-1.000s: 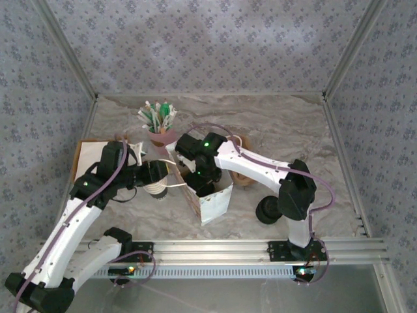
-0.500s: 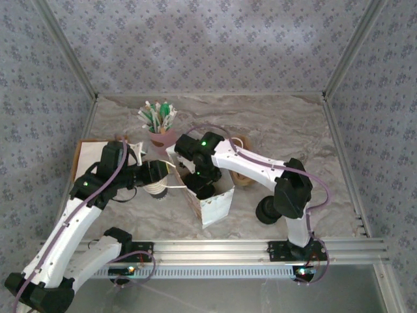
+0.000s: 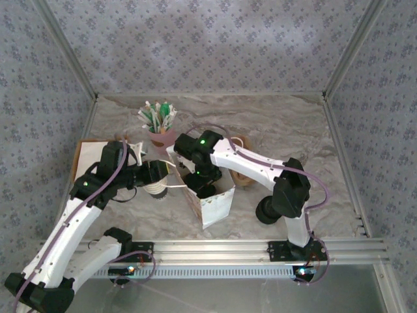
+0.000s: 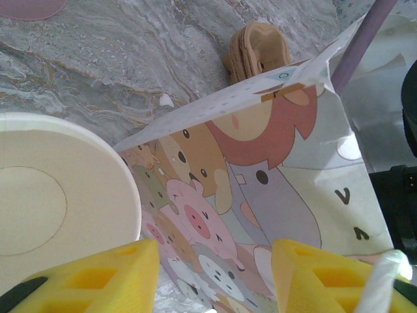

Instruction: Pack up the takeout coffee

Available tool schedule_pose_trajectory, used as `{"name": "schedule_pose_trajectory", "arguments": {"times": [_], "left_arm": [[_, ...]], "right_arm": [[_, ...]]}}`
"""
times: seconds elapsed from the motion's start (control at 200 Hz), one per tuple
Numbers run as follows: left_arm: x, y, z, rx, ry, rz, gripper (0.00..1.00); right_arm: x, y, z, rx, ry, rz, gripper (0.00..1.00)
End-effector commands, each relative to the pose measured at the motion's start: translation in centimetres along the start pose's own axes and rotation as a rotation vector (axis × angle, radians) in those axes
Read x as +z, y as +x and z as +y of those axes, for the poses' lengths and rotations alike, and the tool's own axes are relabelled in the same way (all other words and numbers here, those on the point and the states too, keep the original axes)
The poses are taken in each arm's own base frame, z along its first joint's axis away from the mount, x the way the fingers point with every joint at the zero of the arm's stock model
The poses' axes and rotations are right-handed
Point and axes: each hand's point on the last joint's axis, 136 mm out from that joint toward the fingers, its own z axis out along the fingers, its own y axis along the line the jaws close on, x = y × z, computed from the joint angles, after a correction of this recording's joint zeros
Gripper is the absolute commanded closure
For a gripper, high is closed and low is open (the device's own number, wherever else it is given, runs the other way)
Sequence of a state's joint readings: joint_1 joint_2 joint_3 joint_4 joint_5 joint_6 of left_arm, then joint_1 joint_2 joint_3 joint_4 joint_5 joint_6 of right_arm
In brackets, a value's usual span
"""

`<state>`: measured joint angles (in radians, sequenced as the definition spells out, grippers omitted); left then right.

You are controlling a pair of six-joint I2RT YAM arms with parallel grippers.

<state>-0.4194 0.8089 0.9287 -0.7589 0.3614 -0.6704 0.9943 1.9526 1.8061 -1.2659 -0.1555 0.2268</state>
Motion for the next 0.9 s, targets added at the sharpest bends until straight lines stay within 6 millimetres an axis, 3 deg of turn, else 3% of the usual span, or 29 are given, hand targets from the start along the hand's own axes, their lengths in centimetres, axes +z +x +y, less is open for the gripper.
{"name": "schedule_pose_trajectory", "arguments": {"times": [0.0,0.894], "left_arm": [[-0.9,-0.93,-1.24,0.039,0.026,-0.035,0.51],[-0.88,-0.96,-1.32,0.04,0.028,-0.035,0.51]], "right_arm": [[-0.01,0.8,-0.11,-0.003,0.004,0.055,0.28],[0.08,0.81,0.02,-0.013,0.004,0.062,0.28]]}}
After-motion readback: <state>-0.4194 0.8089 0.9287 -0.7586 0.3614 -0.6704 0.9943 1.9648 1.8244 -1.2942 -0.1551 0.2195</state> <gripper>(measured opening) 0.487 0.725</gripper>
